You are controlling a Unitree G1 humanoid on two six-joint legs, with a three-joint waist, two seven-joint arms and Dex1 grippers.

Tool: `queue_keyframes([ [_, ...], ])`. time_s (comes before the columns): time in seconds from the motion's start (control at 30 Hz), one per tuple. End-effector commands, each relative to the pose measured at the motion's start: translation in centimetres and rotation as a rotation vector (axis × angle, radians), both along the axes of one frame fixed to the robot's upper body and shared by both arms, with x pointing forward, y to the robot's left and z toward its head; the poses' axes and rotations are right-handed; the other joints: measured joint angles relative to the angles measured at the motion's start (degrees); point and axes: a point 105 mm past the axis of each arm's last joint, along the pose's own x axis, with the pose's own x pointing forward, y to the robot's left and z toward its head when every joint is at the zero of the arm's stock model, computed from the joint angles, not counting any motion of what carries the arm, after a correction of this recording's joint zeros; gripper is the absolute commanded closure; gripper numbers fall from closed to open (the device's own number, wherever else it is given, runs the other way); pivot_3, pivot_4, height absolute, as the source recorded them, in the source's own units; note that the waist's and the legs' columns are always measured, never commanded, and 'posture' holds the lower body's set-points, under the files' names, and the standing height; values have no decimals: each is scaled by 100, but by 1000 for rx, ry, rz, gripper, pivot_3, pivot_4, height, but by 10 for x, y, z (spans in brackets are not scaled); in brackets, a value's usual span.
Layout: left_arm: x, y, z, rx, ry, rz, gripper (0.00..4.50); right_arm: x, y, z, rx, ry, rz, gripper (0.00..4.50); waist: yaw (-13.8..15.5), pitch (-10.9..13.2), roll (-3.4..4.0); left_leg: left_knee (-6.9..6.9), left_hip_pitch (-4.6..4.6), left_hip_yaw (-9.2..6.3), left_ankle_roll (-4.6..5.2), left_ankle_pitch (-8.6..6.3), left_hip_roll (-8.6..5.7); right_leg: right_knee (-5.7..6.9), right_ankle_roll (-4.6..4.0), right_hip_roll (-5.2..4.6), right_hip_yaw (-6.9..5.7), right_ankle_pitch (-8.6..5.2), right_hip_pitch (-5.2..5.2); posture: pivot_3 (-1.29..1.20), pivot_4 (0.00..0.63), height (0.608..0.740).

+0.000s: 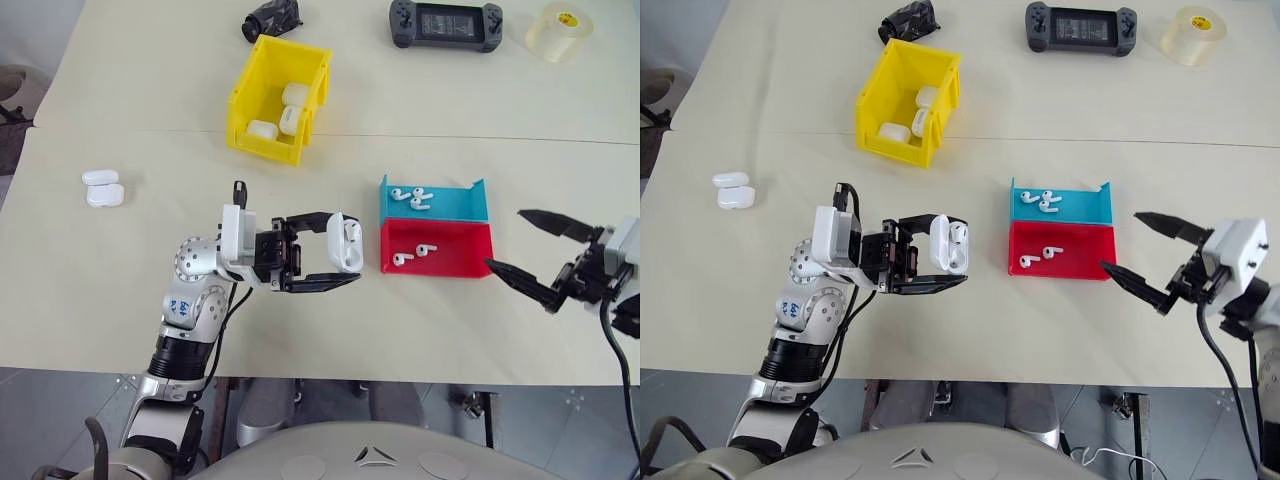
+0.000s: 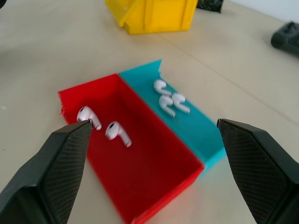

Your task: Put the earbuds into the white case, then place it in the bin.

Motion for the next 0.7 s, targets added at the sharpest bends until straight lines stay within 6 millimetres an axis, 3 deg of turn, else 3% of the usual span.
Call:
queue_keyframes([
  [0.03, -5, -1, 6, -11, -48, 26, 1701, 23, 19, 16, -66, 51, 47, 32, -14, 2, 3, 1, 0, 0, -1, 0, 0, 1, 0, -1, 1, 0, -1, 0, 150, 740],
  [0.17, -7, -4, 6, -19, -52, 39, 1701, 57, 37, 29, -175, 132, 37, 32, 16, 4, 9, 3, -8, -4, -5, 1, 0, -6, -1, -4, -1, 0, -7, 0, 150, 740],
  [0.33, -8, -6, 7, -28, -55, 51, 1701, 87, 48, 27, -325, 223, 2, 32, 23, 5, 8, -1, -24, -20, -7, -3, -12, -10, -7, -13, -16, -3, -14, 0, 150, 740],
  [0.7, -8, -7, 7, -36, -60, 70, 1701, 117, 62, 0, -517, 313, 9, 32, 6, 5, 8, 3, -27, -13, -3, -5, -11, -4, -4, -6, -18, -2, -18, 0, 150, 740],
])
